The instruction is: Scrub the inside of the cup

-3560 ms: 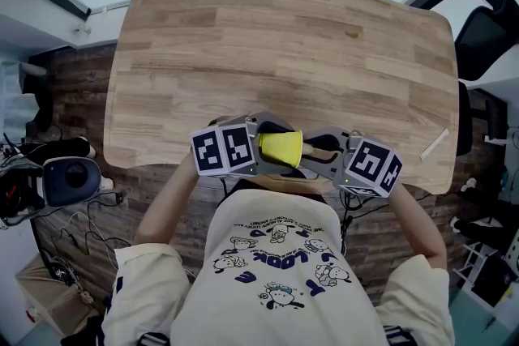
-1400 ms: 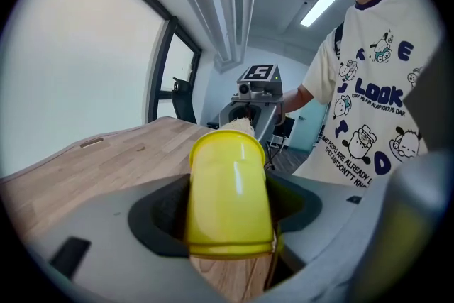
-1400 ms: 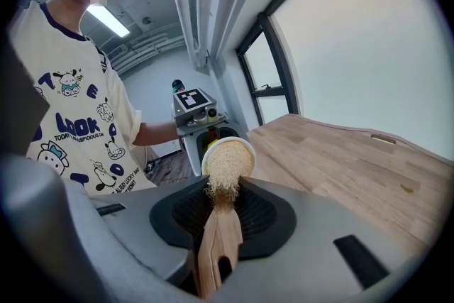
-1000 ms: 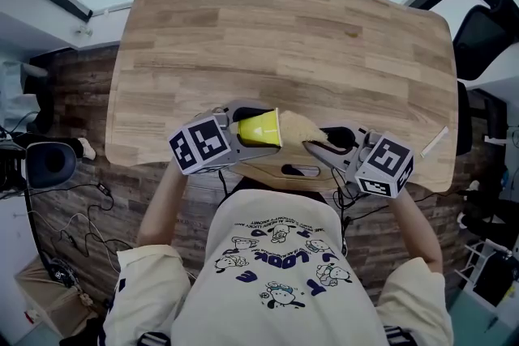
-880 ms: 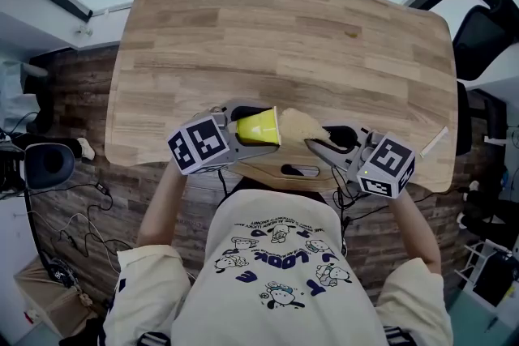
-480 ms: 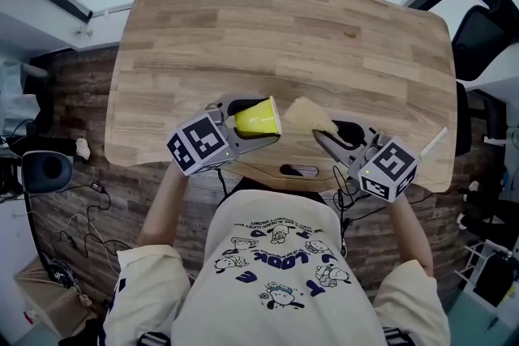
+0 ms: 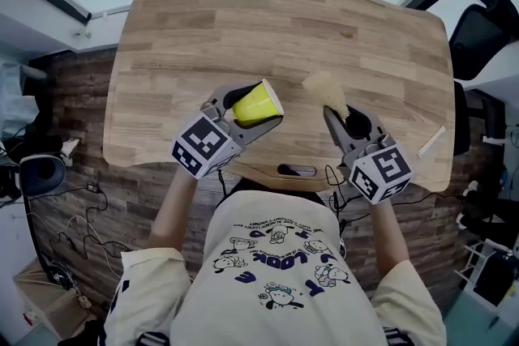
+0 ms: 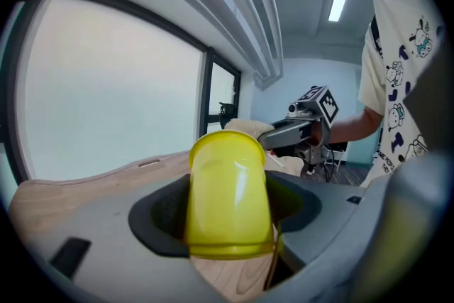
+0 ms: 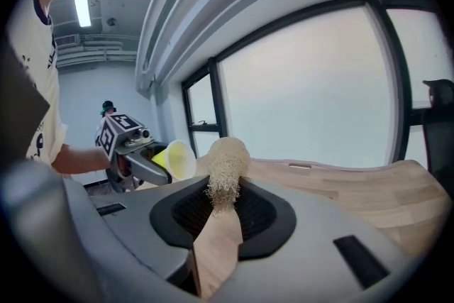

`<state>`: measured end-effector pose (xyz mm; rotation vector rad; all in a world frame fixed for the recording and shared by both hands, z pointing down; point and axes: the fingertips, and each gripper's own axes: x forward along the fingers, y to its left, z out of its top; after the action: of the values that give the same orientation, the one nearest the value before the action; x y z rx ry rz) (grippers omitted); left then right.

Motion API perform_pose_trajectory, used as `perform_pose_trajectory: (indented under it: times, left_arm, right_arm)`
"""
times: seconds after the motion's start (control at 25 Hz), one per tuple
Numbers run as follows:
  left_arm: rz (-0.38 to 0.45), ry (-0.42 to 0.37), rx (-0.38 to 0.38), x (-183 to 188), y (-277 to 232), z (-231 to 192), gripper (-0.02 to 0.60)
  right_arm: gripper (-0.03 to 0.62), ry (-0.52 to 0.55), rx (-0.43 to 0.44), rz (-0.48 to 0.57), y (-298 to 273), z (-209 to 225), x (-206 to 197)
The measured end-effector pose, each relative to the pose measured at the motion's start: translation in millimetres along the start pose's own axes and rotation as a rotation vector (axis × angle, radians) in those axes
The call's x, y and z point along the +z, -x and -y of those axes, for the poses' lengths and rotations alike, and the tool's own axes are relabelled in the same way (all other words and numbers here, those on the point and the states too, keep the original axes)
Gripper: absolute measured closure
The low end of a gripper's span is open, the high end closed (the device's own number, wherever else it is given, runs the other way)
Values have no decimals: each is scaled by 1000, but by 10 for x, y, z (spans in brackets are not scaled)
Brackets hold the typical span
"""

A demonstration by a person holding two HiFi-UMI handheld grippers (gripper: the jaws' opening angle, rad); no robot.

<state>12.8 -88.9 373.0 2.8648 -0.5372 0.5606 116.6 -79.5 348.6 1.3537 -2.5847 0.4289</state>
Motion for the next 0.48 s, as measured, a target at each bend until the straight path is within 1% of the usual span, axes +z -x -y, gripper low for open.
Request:
perform_pose_trajectory:
  times: [0.08,0.16,0.32,0.48]
  left_arm:
    - [29,15,42,44,-15,-41,255]
    - [46,34,59,63,-32,-57,255]
    - [75,76,82,83,-60,-51,255]
    - [101,93,135,75,-70,-56,255]
  right_arm:
    - [510,-28,-60,40,10,67,37]
    - [510,-54,-101,68,5,95,42]
    - [510,-86,-157,85,-14,83,-43]
    - [510,-138,-197,104,3,75,-112]
